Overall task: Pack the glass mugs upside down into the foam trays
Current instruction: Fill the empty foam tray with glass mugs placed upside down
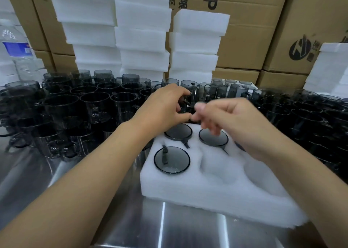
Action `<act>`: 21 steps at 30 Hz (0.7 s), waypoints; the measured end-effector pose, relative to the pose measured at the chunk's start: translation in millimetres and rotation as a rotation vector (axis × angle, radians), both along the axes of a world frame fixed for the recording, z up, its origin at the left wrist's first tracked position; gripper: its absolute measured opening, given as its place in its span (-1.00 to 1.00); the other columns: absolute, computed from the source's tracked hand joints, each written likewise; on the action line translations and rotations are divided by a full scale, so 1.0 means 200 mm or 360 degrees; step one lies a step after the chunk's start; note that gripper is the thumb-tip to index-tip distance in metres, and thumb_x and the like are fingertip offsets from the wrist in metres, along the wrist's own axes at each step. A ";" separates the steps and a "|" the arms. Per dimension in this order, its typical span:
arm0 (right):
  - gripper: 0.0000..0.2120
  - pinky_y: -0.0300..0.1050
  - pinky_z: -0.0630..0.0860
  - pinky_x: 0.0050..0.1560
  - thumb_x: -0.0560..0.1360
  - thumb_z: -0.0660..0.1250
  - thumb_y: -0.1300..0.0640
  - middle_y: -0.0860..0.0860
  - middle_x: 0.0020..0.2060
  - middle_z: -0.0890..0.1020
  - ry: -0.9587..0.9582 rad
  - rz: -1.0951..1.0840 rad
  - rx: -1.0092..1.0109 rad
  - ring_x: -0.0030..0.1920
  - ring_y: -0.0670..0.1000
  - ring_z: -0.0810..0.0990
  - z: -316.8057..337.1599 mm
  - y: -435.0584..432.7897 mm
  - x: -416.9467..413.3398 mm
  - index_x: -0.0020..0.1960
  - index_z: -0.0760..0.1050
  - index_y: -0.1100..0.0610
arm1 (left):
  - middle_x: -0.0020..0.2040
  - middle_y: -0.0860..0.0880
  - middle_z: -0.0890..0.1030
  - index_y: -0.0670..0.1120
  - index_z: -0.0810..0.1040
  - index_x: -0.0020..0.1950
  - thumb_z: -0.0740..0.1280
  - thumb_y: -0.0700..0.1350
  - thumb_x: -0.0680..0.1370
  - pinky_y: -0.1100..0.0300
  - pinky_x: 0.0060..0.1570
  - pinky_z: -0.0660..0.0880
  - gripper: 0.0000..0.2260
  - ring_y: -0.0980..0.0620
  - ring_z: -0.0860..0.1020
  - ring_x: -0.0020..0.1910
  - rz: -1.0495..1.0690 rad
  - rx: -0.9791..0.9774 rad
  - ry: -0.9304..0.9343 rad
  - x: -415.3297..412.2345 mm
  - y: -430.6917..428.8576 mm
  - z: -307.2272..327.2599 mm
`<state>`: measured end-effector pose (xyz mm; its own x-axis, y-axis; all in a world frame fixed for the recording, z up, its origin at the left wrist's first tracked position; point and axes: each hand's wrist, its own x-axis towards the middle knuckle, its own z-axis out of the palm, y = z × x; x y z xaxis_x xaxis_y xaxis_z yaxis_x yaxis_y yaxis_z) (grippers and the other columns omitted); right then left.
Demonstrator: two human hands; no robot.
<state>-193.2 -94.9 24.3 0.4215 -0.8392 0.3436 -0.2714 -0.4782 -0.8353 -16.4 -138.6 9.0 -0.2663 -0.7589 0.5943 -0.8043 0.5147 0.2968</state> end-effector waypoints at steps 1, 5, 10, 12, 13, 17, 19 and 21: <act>-0.73 -0.34 0.40 -0.39 0.50 0.35 -0.06 -0.08 -0.47 0.56 -0.0167 -0.0092 0.0045 -0.46 -0.13 0.43 0.01 -0.02 -0.01 -0.30 0.68 0.01 | -0.15 0.17 0.41 -0.03 0.49 0.31 0.47 -0.01 0.43 0.23 -0.03 0.45 -0.53 0.22 0.45 -0.26 -0.0002 -0.0050 0.0021 0.00 0.00 0.00; -0.66 -0.34 0.37 -0.48 0.53 0.31 0.06 -0.07 -0.50 0.52 -0.0618 -0.0392 0.0317 -0.50 -0.11 0.41 0.05 -0.09 -0.07 -0.38 0.64 0.08 | -0.11 0.16 0.40 -0.02 0.49 0.30 0.47 -0.04 0.44 0.24 -0.03 0.47 -0.55 0.20 0.49 -0.21 -0.0091 -0.0233 0.0086 -0.01 0.03 0.01; -0.81 -0.31 0.48 -0.36 0.52 0.32 0.02 -0.06 -0.21 0.61 -0.0755 -0.0620 0.0533 -0.31 -0.10 0.57 0.03 -0.16 -0.13 0.03 0.60 0.09 | -0.04 0.06 0.48 -0.10 0.51 0.25 0.47 -0.14 0.43 0.11 -0.07 0.55 -0.59 0.14 0.52 -0.17 -0.0318 -0.0423 0.0122 -0.05 0.09 0.02; -0.65 -0.22 0.53 -0.23 0.49 0.32 -0.11 -0.02 -0.02 0.63 -0.0736 -0.0560 0.0647 -0.14 -0.04 0.66 0.02 -0.18 -0.13 0.15 0.55 0.10 | 0.00 0.01 0.52 -0.10 0.50 0.21 0.48 -0.16 0.42 0.11 -0.08 0.55 -0.61 0.14 0.53 -0.14 -0.0434 -0.0407 0.0177 -0.08 0.12 0.02; -0.58 -0.19 0.55 -0.19 0.45 0.33 -0.18 0.00 0.00 0.65 -0.0730 -0.0478 0.0688 -0.10 -0.01 0.68 0.01 -0.18 -0.13 0.15 0.55 0.10 | 0.01 0.01 0.53 -0.10 0.50 0.20 0.48 -0.16 0.41 0.11 -0.08 0.55 -0.62 0.14 0.53 -0.13 -0.0485 -0.0385 0.0182 -0.09 0.14 0.02; -0.48 -0.20 0.60 -0.19 0.21 0.39 -0.25 0.01 -0.14 0.71 -0.0853 -0.0261 0.0637 -0.17 -0.02 0.68 0.02 -0.17 -0.12 0.02 0.60 0.08 | 0.03 0.00 0.52 -0.13 0.50 0.18 0.45 -0.22 0.41 0.06 -0.07 0.53 -0.65 0.09 0.51 -0.08 -0.0593 -0.0288 0.0038 -0.12 0.16 0.01; -0.50 -0.17 0.62 -0.15 0.19 0.43 -0.20 0.00 -0.15 0.71 -0.0956 -0.0274 0.0603 -0.17 -0.04 0.69 0.01 -0.18 -0.12 -0.01 0.60 0.09 | 0.05 -0.02 0.51 -0.14 0.51 0.17 0.44 -0.26 0.41 0.03 -0.06 0.52 -0.66 0.04 0.51 -0.06 -0.0610 -0.0242 -0.0021 -0.12 0.16 0.01; -0.65 -0.15 0.62 -0.13 0.25 0.46 -0.10 0.01 -0.16 0.71 -0.0982 -0.0269 0.0572 -0.17 -0.05 0.69 0.00 -0.19 -0.13 -0.06 0.62 0.09 | 0.06 -0.04 0.51 -0.16 0.51 0.15 0.42 -0.30 0.40 0.00 -0.05 0.52 -0.67 -0.01 0.51 -0.05 -0.0618 -0.0217 -0.0019 -0.12 0.15 0.00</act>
